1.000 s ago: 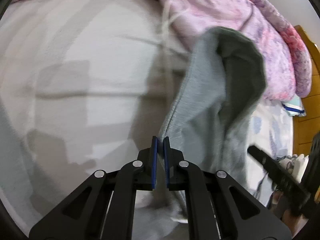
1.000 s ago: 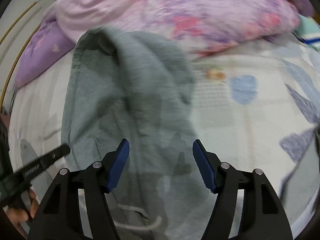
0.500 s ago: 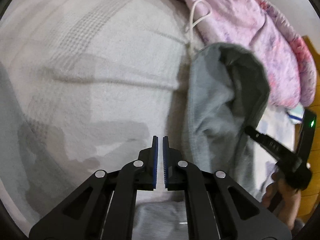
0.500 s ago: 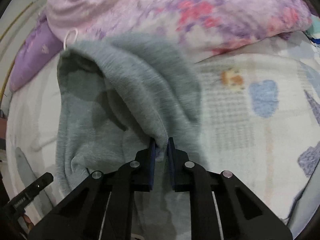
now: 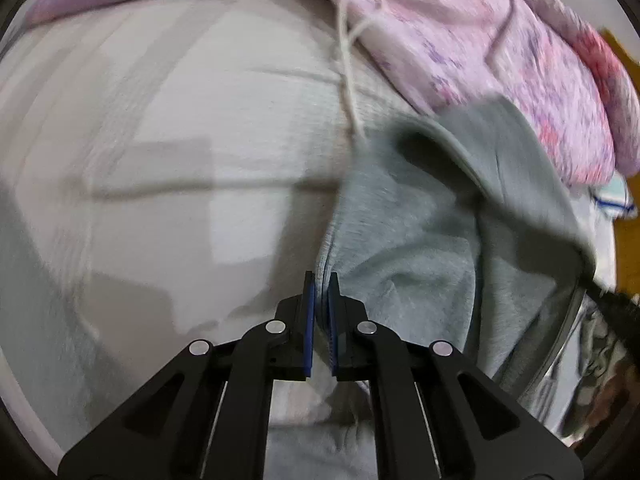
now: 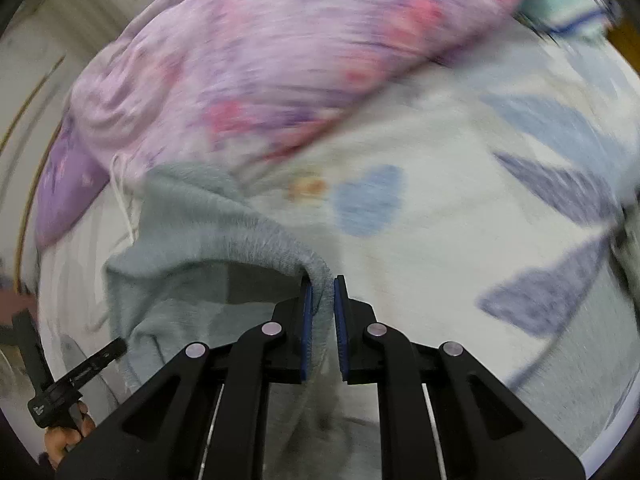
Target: Fold large clothes
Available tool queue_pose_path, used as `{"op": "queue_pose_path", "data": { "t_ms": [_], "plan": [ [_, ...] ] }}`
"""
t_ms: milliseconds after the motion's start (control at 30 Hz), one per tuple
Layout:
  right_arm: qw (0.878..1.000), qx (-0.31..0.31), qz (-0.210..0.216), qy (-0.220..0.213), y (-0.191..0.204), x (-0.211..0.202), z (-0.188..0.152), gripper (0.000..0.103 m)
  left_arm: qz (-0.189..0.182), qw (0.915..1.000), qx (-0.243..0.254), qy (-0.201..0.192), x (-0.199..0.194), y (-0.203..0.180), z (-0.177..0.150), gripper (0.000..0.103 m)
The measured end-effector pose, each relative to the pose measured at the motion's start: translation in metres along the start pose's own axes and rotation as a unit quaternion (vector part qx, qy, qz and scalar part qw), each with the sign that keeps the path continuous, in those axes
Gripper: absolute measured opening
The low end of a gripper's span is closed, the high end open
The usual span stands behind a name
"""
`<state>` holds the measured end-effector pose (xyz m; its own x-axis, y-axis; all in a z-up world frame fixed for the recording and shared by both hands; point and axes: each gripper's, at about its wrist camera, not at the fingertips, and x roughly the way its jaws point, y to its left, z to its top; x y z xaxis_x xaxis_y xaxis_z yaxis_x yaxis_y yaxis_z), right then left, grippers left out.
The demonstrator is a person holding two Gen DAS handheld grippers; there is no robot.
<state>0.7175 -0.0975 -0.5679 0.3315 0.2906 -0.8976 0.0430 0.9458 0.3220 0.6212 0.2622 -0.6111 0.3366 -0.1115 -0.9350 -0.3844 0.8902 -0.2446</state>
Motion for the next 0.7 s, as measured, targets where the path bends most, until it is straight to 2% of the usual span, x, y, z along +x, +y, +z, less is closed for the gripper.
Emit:
{"op": "queue_pose_path", "data": {
  "t_ms": [133, 200, 233, 267, 333, 400, 467, 500, 533, 567, 600, 667, 700],
  "plan": [
    [0.996, 0.090, -0.003, 0.029, -0.066, 0.013, -0.029, 0.008, 0.014, 0.9996, -0.015, 0.021, 0.008, 0.014, -0.010, 0.005],
    [0.992, 0.112, -0.044, 0.040, -0.092, 0.023, -0.043, 0.000, 0.025, 0.9989, -0.020, 0.033, 0.018, 0.017, -0.015, 0.005],
    [0.991, 0.120, -0.054, 0.033, -0.107, 0.024, -0.048, 0.000, 0.027, 0.9991, -0.013, 0.029, 0.019, 0.017, -0.015, 0.005],
    [0.990, 0.134, -0.035, 0.033, -0.114, 0.024, -0.049, 0.000, 0.026, 0.9992, -0.007, 0.031, 0.020, 0.015, -0.014, 0.005],
    [0.993, 0.107, -0.032, 0.039, -0.107, 0.022, -0.041, 0.005, 0.019, 0.9993, -0.003, 0.031, 0.017, 0.013, -0.010, 0.008],
    [0.996, 0.071, -0.033, 0.049, -0.091, 0.016, -0.034, 0.006, 0.008, 0.9995, -0.020, 0.022, 0.005, 0.014, -0.006, 0.010],
    [0.998, 0.031, -0.026, 0.042, -0.065, 0.006, -0.026, 0.013, -0.004, 0.9994, -0.029, 0.016, -0.015, 0.015, -0.009, 0.015],
    [0.999, 0.006, -0.024, 0.035, -0.050, 0.001, -0.021, 0.024, -0.010, 0.9995, -0.027, 0.010, -0.026, 0.011, -0.007, 0.018],
    [0.999, -0.016, -0.020, 0.029, -0.032, -0.001, -0.014, 0.048, -0.015, 0.9996, -0.025, 0.006, -0.033, 0.009, -0.006, 0.024],
    [0.999, -0.031, -0.017, 0.025, -0.022, -0.002, -0.010, 0.061, -0.025, 0.9994, -0.023, 0.000, -0.042, 0.005, -0.001, 0.030],
    [0.998, -0.060, -0.010, 0.012, -0.005, -0.005, -0.004, 0.066, -0.032, 0.9992, -0.021, -0.009, -0.050, 0.000, -0.001, 0.037],
    [0.994, -0.107, 0.004, 0.011, 0.024, 0.000, 0.007, 0.066, -0.039, 0.9988, -0.006, -0.031, -0.062, -0.014, 0.006, 0.044],
    [0.992, -0.119, 0.024, 0.020, 0.033, 0.005, 0.011, 0.066, -0.054, 0.9978, 0.006, -0.037, -0.062, -0.023, 0.012, 0.053]
  ]
}}
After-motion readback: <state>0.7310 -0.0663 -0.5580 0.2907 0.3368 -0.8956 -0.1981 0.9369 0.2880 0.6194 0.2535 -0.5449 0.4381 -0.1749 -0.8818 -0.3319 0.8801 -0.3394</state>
